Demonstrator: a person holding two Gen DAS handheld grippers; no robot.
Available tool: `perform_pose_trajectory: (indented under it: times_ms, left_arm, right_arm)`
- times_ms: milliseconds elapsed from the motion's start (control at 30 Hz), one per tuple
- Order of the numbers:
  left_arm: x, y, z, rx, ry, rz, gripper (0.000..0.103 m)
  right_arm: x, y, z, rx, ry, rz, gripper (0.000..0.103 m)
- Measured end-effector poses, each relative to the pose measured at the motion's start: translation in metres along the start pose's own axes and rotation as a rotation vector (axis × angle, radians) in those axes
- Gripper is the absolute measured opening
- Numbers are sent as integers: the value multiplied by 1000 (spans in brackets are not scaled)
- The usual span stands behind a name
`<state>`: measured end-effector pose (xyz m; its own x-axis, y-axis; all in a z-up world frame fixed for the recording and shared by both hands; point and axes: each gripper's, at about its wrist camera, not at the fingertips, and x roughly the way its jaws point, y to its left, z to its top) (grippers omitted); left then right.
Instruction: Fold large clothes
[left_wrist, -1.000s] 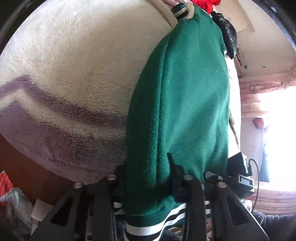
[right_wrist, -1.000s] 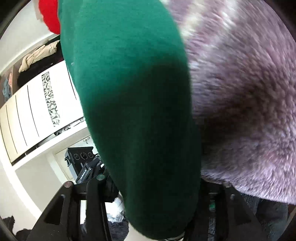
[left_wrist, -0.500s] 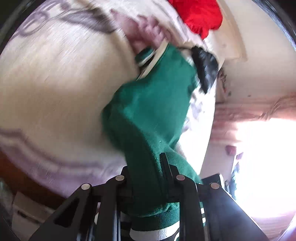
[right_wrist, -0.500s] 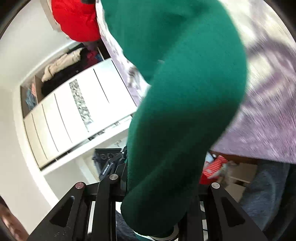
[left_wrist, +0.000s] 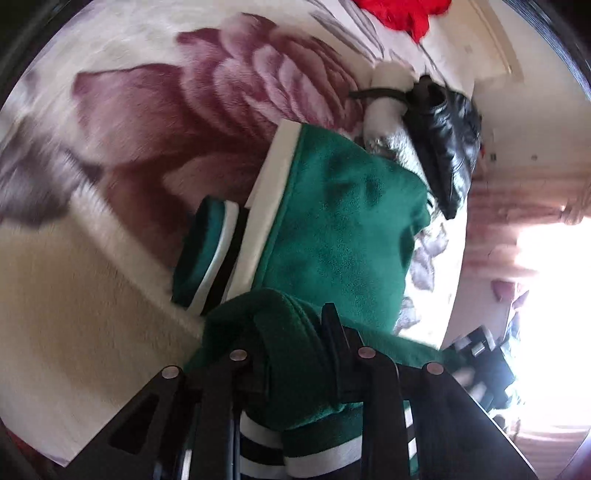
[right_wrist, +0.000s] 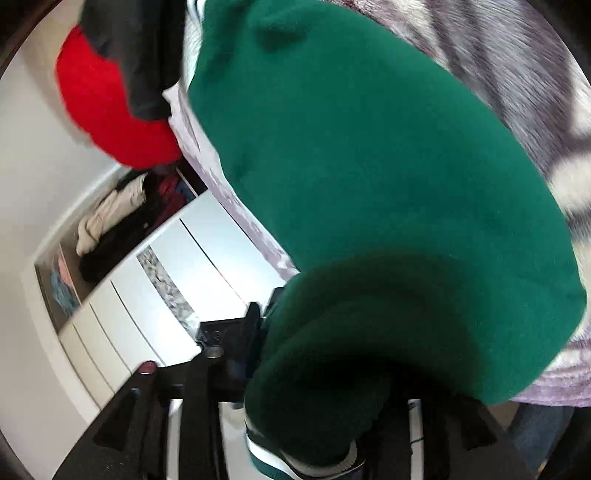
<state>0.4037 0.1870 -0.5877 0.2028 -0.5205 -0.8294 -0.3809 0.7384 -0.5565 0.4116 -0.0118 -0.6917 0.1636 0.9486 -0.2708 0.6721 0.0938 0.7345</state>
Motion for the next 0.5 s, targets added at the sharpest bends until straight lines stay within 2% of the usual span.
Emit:
perform_pose_trajectory:
  times_ms: [100,167,200,233,300,333,367,433,500]
  left_arm:
    - [0,5,10,-2,26,-73,28]
    - [-2,7,13,-7,43,-123,33]
    - [-2,10,14,-25,49,-161,41]
    - [-4,22,14,-92,50,-272,56]
    - [-10,38,16,-203,34,-434,73]
    - [-16,44,19,-238,0,-467,73]
    - [-24,48,21,-243,-44,-467,73]
    - [-43,50,26,-208,-134,-406,73]
    - [-60,41,29,-108,-212,-267,73]
  right_arm:
    - [-12,19,13,7,-5,66,75]
    - [-19,29,21,16,-2,96,79]
    - [-17,33,21,11,-10,82,79]
    - [-18,35,22,6,-18,71,79]
    - [-29,22,14,44,-40,122,85]
    - [-29,19,15,79,-46,182,89]
    - [-31,16,14,115,-48,243,89]
    - [-41,16,7,123,-61,349,89]
    - [-48,33,8,77,-78,414,89]
